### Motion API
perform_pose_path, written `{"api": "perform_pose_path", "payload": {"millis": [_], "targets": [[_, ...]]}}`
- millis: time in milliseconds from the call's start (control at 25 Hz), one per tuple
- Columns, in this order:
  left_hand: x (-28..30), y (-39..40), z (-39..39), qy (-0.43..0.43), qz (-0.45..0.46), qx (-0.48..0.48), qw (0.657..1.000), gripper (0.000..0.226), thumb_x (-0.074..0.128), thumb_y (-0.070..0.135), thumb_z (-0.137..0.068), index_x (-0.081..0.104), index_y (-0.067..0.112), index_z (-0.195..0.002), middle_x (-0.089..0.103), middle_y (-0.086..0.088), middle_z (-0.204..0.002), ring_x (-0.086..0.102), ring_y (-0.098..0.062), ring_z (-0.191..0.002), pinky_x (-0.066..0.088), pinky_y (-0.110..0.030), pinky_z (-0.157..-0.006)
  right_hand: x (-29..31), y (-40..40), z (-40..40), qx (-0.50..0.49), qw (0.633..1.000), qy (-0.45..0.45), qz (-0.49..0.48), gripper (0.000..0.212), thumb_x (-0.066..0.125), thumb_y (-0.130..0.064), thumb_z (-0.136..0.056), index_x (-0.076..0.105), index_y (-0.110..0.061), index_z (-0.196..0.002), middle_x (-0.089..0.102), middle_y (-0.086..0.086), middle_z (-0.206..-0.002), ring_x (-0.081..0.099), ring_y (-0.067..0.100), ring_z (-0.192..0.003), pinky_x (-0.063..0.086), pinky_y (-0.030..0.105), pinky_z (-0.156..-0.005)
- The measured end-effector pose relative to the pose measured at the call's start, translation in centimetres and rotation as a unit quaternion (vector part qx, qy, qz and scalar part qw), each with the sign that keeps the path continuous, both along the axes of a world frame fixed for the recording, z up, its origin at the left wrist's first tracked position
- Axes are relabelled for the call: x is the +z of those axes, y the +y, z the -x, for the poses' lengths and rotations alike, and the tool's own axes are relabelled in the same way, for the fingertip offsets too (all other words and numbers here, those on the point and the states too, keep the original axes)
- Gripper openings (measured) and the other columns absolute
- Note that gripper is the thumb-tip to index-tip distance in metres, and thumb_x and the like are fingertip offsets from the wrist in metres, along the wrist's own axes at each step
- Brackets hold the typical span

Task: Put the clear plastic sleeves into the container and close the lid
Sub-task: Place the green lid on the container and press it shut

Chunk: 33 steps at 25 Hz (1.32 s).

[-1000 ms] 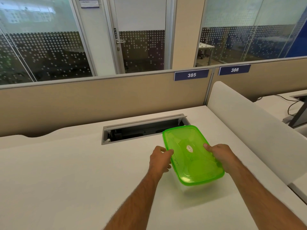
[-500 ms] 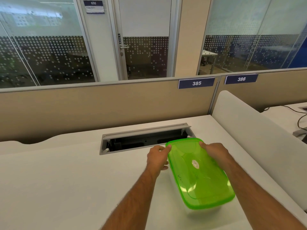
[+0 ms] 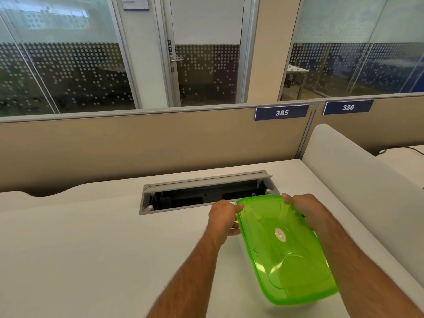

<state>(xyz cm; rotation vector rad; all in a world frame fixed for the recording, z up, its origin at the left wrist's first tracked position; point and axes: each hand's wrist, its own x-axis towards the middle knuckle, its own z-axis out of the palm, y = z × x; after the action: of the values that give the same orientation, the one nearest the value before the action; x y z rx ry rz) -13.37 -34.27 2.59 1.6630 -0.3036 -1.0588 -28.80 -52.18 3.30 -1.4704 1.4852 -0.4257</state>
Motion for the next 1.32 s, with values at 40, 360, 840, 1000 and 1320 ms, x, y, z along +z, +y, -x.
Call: {"api": "perform_pose_path", "payload": {"millis": [40, 360, 840, 1000, 1320], "targets": [[0.0, 0.0, -0.2, 0.003, -0.002, -0.003, 1.0, 0.021, 0.069, 0.024, -0.09, 0.061, 0.006, -0.098, 0.062, -0.013, -0.091, 0.062, -0.023, -0.066, 0.053, -0.027, -0.048, -0.1, 0.0, 0.0, -0.001, 1.0, -0.001, -0.001, 0.056, 0.075, -0.034, -0.083, 0.058, 0.01, -0.113, 0.063, 0.026, -0.114, 0.058, 0.034, -0.09, 0.046, 0.04, -0.08], [-0.7, -1.3, -1.1, -0.014, 0.007, 0.02, 1.0, 0.035, 0.076, 0.036, -0.084, 0.068, 0.004, -0.097, 0.071, -0.016, -0.098, 0.065, -0.022, -0.073, 0.054, -0.026, -0.052, -1.4, 0.0, -0.1, -0.006, 0.999, -0.002, 0.051, 0.039, 0.073, -0.036, -0.084, 0.061, 0.001, -0.085, 0.066, 0.025, -0.1, 0.058, 0.031, -0.082, 0.042, 0.034, -0.07], [-2.0, -2.1, -1.0, -0.027, 0.011, 0.075, 0.997, 0.027, 0.078, 0.023, -0.083, 0.058, 0.01, -0.07, 0.06, -0.012, -0.069, 0.061, -0.026, -0.063, 0.057, -0.034, -0.058, -2.1, -0.2, -0.3, -0.007, 0.996, 0.026, 0.082, 0.046, 0.072, -0.039, -0.083, 0.066, 0.006, -0.095, 0.068, 0.025, -0.104, 0.062, 0.036, -0.092, 0.041, 0.033, -0.072], [-1.9, -2.2, -0.9, -0.036, 0.007, 0.07, 0.997, 0.024, 0.078, 0.024, -0.083, 0.061, 0.009, -0.074, 0.066, -0.015, -0.074, 0.066, -0.028, -0.066, 0.062, -0.045, -0.069, -1.8, 0.0, -0.5, 0.0, 0.994, 0.053, 0.098, 0.045, 0.069, -0.04, -0.085, 0.067, 0.005, -0.093, 0.067, 0.027, -0.106, 0.062, 0.036, -0.093, 0.04, 0.033, -0.072], [-1.1, 0.6, 1.4, -0.114, 0.01, 0.085, 0.99, 0.036, 0.076, 0.045, -0.082, 0.06, 0.013, -0.076, 0.072, -0.01, -0.088, 0.073, -0.025, -0.08, 0.063, -0.034, -0.057, 0.0, 2.9, -0.1, 0.03, 0.977, 0.108, 0.182, 0.046, 0.056, -0.044, -0.093, 0.064, -0.007, -0.068, 0.065, 0.014, -0.077, 0.062, 0.039, -0.089, 0.039, 0.033, -0.067]]}}
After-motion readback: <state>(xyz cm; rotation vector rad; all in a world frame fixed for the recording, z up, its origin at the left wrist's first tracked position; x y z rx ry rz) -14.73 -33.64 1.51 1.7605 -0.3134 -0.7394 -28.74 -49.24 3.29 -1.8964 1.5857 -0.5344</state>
